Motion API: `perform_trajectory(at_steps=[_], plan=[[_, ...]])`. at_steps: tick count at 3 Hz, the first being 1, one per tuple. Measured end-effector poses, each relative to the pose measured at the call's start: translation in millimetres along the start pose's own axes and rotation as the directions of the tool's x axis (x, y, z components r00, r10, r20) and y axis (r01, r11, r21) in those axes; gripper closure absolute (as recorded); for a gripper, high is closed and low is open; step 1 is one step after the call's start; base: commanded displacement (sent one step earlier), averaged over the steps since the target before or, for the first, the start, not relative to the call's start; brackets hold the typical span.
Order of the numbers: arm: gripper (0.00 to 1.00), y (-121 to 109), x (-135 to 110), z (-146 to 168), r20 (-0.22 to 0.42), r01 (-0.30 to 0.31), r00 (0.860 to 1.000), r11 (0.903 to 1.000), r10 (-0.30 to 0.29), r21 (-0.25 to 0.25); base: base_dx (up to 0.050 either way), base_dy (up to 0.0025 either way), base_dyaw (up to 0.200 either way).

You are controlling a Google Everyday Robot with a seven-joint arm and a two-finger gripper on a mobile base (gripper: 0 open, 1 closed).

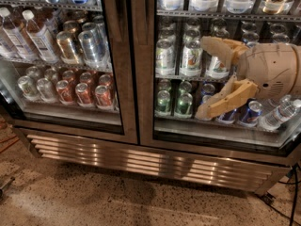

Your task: Open right fridge door

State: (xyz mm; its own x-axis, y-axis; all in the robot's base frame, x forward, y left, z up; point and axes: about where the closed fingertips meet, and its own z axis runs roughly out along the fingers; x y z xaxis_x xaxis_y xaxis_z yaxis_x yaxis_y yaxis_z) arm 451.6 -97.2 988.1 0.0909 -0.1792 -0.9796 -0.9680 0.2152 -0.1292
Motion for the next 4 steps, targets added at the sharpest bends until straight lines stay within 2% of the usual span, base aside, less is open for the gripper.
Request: perform_trajectory(at_steps=[1, 2, 3, 4], plan=[[0.0, 3.7, -2.4, 7.1, 0.137, -0.045, 0.989, 0.9956, 0.056, -0.082, 0.0, 0.0, 0.0], [0.0, 3.8, -2.4, 7.2, 0.137, -0.045, 0.989, 0.9956, 0.056, -0.082, 0.04, 0.0024, 0.12], [0.0, 3.8, -2.4, 7.2, 0.137, -0.045, 0.989, 0.9956, 0.056, -0.082, 0.0, 0.0, 0.0], [0.0, -18.8, -7.6, 9.2, 0.121, -0.063, 0.99, 0.9964, 0.07, -0.056, 0.0, 0.0, 0.0]])
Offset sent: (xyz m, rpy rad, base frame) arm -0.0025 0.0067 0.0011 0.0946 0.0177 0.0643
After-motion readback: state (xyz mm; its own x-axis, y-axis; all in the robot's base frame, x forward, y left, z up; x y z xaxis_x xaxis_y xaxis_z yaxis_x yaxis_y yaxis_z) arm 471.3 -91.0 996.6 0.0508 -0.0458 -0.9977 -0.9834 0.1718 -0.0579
